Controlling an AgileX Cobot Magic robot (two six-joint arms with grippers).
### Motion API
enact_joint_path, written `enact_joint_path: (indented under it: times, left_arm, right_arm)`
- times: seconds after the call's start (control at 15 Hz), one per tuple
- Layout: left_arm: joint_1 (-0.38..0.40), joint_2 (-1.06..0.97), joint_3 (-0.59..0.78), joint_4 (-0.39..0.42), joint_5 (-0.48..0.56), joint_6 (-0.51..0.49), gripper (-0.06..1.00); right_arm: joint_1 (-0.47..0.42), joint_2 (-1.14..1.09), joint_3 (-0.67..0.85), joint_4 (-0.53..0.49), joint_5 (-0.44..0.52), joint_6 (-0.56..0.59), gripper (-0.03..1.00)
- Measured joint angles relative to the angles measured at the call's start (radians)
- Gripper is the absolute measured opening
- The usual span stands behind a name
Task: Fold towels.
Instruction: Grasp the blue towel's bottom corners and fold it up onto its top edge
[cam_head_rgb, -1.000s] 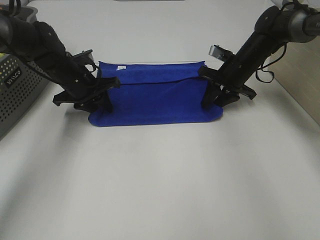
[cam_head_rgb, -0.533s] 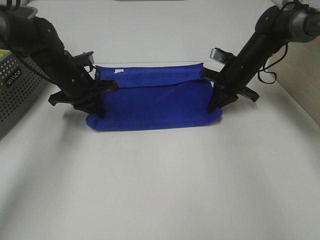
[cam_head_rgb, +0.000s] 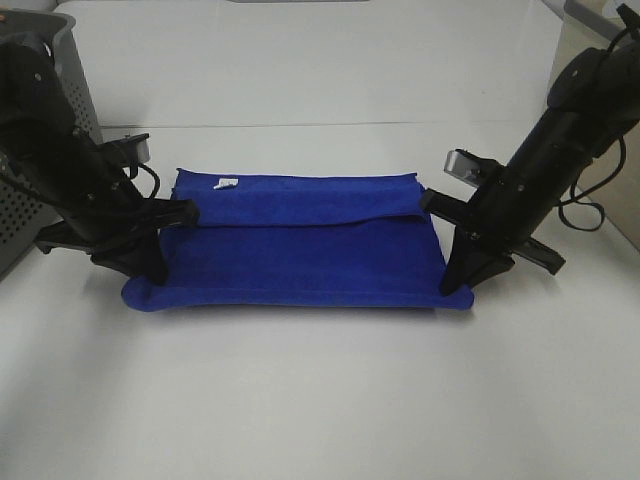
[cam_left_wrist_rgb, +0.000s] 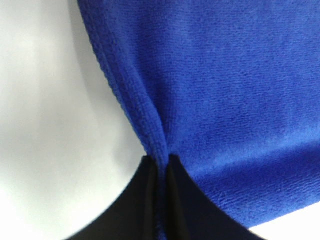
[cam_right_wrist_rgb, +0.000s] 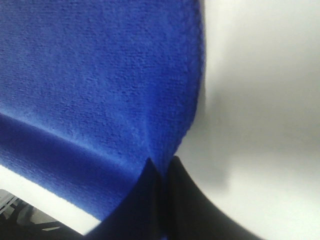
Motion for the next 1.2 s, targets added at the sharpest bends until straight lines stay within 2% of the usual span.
enact_joint_path:
  times: [0.2, 0.47, 0.73, 1.07, 1.2]
  left_arm:
    - [0.0, -0.038, -0.021, -0.004, -0.007, 0.0, 0.03]
    - [0.0, -0.038, -0.098, -0.001, -0.03, -0.026, 0.03]
    - [0.007, -0.028, -0.16, 0.0, -0.167, -0.035, 0.03]
    - [0.039, 0.123, -0.348, 0.0, -0.205, -0.047, 0.03]
    - [0.039, 0.195, -0.413, 0.0, -0.204, -0.049, 0.04]
  right_arm:
    - [0.0, -0.024, -0.013, 0.013, -0.02, -0.023, 0.0]
    - [0.0, -0.018, -0.192, 0.011, -0.027, -0.024, 0.0]
    - [0.0, 0.066, -0.388, 0.009, -0.027, 0.003, 0.0]
    - [0.0, 0.205, -0.546, 0.008, -0.036, 0.028, 0.0]
    - [0.0, 0.235, -0.551, 0.008, -0.055, 0.032, 0.0]
